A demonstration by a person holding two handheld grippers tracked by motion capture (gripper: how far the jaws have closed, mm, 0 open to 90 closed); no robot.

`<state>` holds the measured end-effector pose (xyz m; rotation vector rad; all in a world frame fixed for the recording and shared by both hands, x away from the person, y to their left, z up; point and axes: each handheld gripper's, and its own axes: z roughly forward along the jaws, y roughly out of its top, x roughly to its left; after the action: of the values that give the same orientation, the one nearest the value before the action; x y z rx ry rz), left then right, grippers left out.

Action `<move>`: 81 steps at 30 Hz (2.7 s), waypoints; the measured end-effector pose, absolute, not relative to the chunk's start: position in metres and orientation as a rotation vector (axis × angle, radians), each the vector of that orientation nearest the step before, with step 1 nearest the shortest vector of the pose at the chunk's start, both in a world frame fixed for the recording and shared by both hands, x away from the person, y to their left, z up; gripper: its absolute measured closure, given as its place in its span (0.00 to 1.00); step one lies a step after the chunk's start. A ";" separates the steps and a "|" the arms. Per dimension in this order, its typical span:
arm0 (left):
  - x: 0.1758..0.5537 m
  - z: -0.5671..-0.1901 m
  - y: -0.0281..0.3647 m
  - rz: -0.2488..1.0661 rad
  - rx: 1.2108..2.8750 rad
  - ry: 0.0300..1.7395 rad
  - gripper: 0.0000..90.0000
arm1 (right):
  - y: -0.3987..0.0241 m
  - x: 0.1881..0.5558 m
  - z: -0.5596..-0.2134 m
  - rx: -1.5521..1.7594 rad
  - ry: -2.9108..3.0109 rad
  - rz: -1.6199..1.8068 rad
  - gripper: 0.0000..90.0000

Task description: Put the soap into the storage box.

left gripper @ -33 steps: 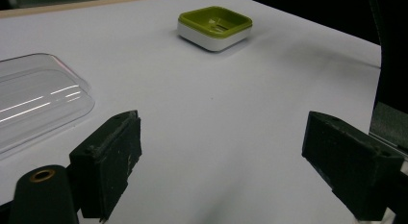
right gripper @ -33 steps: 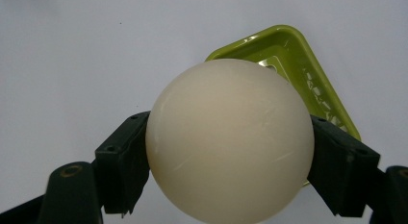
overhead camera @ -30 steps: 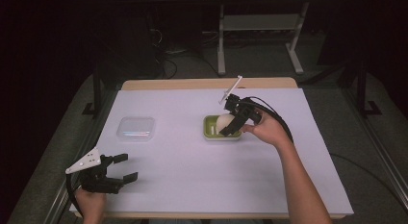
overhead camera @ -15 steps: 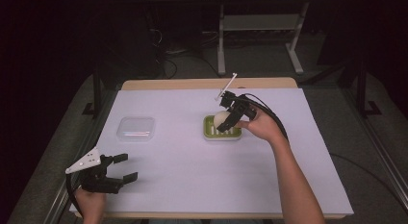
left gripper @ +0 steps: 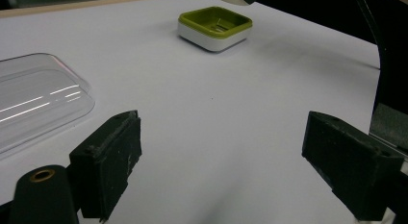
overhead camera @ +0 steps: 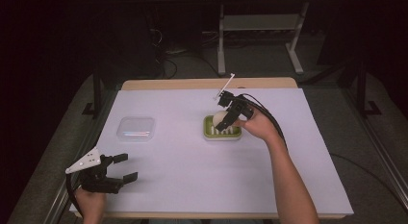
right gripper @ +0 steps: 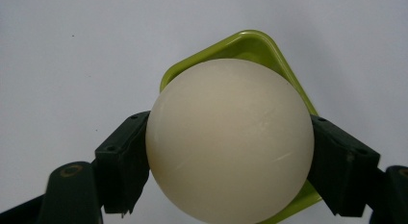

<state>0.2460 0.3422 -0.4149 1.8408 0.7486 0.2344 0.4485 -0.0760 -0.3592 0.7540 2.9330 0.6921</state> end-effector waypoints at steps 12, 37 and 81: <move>0.246 -0.415 0.342 0.234 1.840 0.748 0.15 | -0.077 0.454 -0.364 0.786 2.926 0.695 0.25; 0.246 -0.415 0.341 0.234 1.846 0.747 0.15 | -0.080 0.459 -0.374 0.842 2.931 0.674 0.25; 0.246 -0.415 0.341 0.233 1.847 0.745 0.14 | -0.080 0.464 -0.396 0.902 2.946 0.653 0.25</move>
<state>0.2456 0.3407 -0.4152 1.8474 0.7450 0.2328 0.4635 -0.0803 -0.3955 0.9018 2.9456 0.6532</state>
